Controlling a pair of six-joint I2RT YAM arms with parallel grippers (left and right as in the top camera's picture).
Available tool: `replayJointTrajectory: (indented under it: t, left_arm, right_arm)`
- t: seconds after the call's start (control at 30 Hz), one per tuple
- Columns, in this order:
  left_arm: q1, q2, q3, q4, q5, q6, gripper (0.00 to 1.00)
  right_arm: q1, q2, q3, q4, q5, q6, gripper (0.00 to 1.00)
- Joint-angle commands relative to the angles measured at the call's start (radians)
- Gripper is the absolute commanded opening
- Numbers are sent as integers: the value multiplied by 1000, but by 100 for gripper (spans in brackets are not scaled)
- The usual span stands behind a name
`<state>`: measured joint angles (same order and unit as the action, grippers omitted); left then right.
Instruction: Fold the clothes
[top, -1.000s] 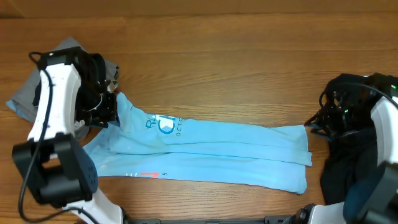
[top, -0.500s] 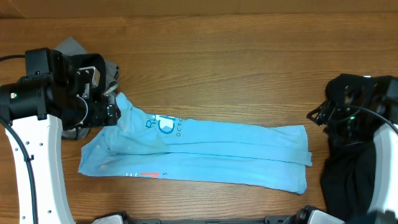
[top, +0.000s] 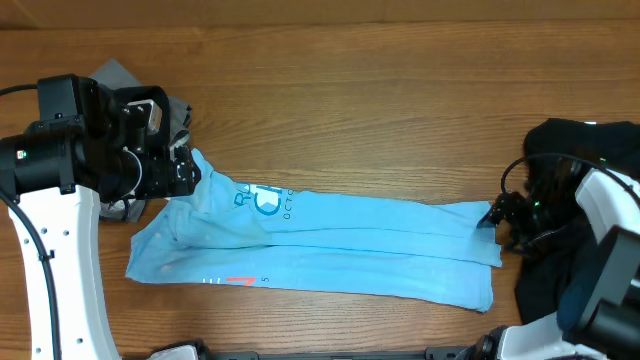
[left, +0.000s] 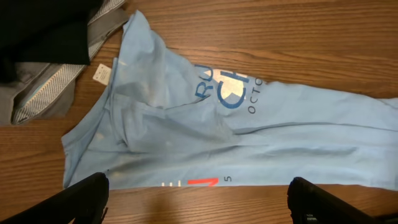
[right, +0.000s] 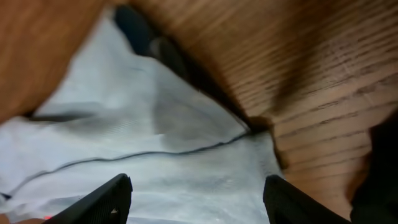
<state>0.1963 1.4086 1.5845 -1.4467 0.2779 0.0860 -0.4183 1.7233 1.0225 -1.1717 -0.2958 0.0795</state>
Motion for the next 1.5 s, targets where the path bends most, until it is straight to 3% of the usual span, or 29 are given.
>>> replayJointTrajectory:
  t: [0.0, 0.2, 0.3, 0.5, 0.6, 0.77, 0.97, 1.17, 1.47]
  left_arm:
    - [-2, -14, 8, 10, 30, 15, 94]
    - [-2, -13, 8, 23, 31, 15, 94]
    - [-2, -10, 8, 32, 36, 15, 94]
    - [-2, -5, 8, 42, 38, 15, 94]
    - [-2, -5, 8, 42, 38, 15, 94]
    - [-2, -5, 8, 42, 38, 15, 94]
    - [-2, -5, 8, 42, 37, 15, 94]
    - [-2, -5, 8, 42, 37, 15, 94]
    - [-2, -5, 8, 41, 37, 14, 94]
  right_arm:
    - [-4, 42, -39, 7, 83, 42, 72]
    - [-3, 57, -91, 46, 55, 63, 71]
    - [11, 56, -94, 57, -44, 17, 62]
    - [59, 55, -85, 66, -129, -29, 20]
    - [59, 45, -61, 59, -128, -36, 4]
    - [56, -19, 24, 25, -103, -10, 4]
    - [56, -103, 229, -80, 77, 107, 4]
    - [72, -143, 392, -180, 73, 109, 4]
    - [275, -147, 400, -205, 2, 183, 4]
